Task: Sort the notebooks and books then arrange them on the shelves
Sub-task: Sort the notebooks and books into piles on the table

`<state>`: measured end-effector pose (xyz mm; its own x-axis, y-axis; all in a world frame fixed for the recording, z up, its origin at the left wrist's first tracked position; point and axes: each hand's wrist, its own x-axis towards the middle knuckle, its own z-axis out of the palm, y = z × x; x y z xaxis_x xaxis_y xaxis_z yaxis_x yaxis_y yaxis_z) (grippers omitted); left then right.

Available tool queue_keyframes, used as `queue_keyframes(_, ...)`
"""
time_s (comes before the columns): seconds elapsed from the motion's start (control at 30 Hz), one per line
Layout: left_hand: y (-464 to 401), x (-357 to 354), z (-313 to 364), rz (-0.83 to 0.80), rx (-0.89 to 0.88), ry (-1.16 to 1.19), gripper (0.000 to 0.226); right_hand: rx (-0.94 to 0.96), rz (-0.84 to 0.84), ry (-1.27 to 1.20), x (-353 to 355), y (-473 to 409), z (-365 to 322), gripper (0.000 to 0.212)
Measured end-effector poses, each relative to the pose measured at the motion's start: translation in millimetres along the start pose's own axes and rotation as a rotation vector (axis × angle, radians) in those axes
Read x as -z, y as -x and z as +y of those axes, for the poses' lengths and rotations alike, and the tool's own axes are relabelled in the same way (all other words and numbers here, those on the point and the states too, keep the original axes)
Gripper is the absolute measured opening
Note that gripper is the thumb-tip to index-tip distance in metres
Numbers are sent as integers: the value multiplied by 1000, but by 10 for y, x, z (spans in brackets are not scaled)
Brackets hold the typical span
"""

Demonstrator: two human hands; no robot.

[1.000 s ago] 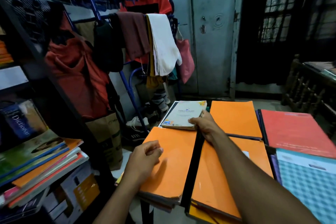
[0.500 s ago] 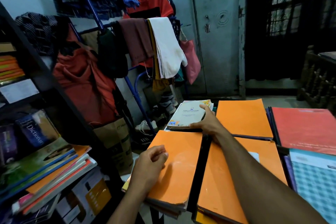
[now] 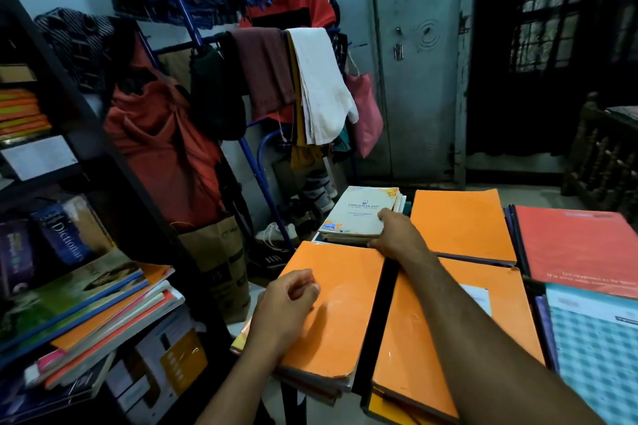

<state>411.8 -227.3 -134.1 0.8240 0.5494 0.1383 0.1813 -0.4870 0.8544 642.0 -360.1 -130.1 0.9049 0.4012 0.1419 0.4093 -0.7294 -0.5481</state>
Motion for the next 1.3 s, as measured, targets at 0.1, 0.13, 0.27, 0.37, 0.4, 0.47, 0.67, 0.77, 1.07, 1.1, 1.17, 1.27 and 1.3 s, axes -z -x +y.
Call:
queue_keyframes(0.1,-58,83,7,-111,68,101,37,50,173,133,25,49,-127,75)
queue_keyframes(0.13,-91,129,5,-164,104,168,37,115,245,85,9,72,-210,73)
queue_keyframes(0.27,-167,304,29,-268,55,289,48,455,182,-40,-171,253,-560,53)
queue_keyframes(0.37,-122,541,15,-103,-102,184,41,587,49,-17,-251,312,-617,42)
queue_keyframes(0.4,-85,679,-33,-8,-142,139,37,612,21,-39,-230,335,-650,37)
queue_keyframes(0.47,59,1118,-326,254,-247,-96,29,705,-22,-95,-229,403,-936,26)
queue_keyframes(0.67,668,2516,-1302,757,-193,-756,43,864,-225,-181,-487,923,-2188,30)
queue_keyframes(0.77,873,2859,-1631,663,-15,-689,70,783,-399,-191,-933,1032,-2594,47)
queue_keyframes(1.07,888,3002,-1880,518,-28,-197,76,323,-361,-422,-1877,955,-3047,60)
queue_keyframes(1.1,894,3027,-1904,545,-40,-167,70,329,-307,-412,-1910,964,-3081,58)
queue_keyframes(1.17,881,3047,-1919,593,-44,-142,61,431,-153,-312,-1897,992,-3159,55)
queue_keyframes(1.27,861,3062,-1960,660,-12,-89,55,655,-155,-147,-1832,1067,-3377,59)
queue_keyframes(1.3,861,3073,-1955,677,3,-65,53,694,-243,-105,-1815,1097,-3454,64)
